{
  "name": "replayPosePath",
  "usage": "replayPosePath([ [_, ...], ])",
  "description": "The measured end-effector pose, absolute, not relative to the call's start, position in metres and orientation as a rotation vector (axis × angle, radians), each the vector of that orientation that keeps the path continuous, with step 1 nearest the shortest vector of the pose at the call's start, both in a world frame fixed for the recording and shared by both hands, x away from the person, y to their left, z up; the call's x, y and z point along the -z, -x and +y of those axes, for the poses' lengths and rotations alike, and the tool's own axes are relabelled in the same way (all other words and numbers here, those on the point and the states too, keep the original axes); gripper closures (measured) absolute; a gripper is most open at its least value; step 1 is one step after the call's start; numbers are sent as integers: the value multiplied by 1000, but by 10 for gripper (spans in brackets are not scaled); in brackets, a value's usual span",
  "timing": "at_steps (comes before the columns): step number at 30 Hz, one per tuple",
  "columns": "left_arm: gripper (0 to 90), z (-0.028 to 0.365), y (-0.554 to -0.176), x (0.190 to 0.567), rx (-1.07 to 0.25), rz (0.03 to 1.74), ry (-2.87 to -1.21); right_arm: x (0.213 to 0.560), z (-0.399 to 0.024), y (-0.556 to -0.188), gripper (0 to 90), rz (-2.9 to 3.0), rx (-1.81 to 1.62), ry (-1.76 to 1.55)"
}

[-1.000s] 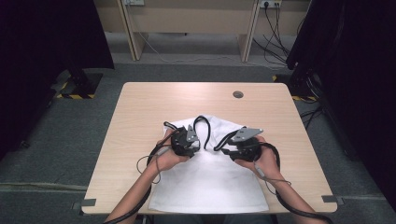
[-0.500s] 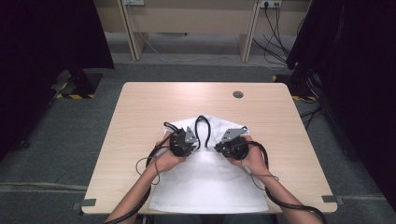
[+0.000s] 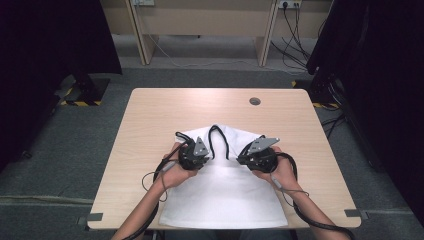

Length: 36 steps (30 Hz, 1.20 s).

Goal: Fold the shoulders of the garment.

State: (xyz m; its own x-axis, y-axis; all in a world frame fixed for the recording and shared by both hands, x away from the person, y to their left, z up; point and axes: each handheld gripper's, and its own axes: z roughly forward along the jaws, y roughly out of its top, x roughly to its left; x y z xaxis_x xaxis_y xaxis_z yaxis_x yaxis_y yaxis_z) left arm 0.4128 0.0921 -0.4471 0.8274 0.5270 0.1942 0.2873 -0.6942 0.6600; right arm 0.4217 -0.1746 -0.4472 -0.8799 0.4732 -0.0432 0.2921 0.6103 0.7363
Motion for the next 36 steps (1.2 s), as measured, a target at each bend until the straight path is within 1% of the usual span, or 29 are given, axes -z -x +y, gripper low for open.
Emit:
replayPosePath([
  [6, 748, 98, -412, 446, -459, 588, -2378, 449, -177, -418, 837, 2622, -1136, -607],
  [10, 689, 105, -412, 444, -411, 591, -2350, 453, -176, -417, 823, 2666, -1121, -578],
  [15, 592, 114, -415, 439, -383, 623, -2272, 453, -177, -415, 758, 2690, -1144, -560],
  [17, 572, 119, -419, 435, -365, 647, -2233, 447, -179, -416, 710, 2678, -1181, -561],
  [20, 542, 120, -426, 431, -350, 698, -2175, 438, -181, -419, 692, 2625, -1231, -600],
  [23, 539, 112, -434, 432, -392, 739, -2202, 436, -177, -425, 691, 2590, -1213, -655],
  [26, 542, 99, -440, 438, -380, 751, -2246, 446, -167, -431, 689, 2605, -1137, -688],
  [28, 546, 92, -443, 442, -396, 751, -2293, 452, -162, -431, 687, 2618, -1101, -693],
  [32, 560, 84, -442, 448, -358, 728, -2355, 461, -156, -430, 675, 2636, -1063, -676],
  [36, 559, 84, -438, 451, -344, 720, -2381, 464, -155, -428, 666, 2645, -1041, -663],
])
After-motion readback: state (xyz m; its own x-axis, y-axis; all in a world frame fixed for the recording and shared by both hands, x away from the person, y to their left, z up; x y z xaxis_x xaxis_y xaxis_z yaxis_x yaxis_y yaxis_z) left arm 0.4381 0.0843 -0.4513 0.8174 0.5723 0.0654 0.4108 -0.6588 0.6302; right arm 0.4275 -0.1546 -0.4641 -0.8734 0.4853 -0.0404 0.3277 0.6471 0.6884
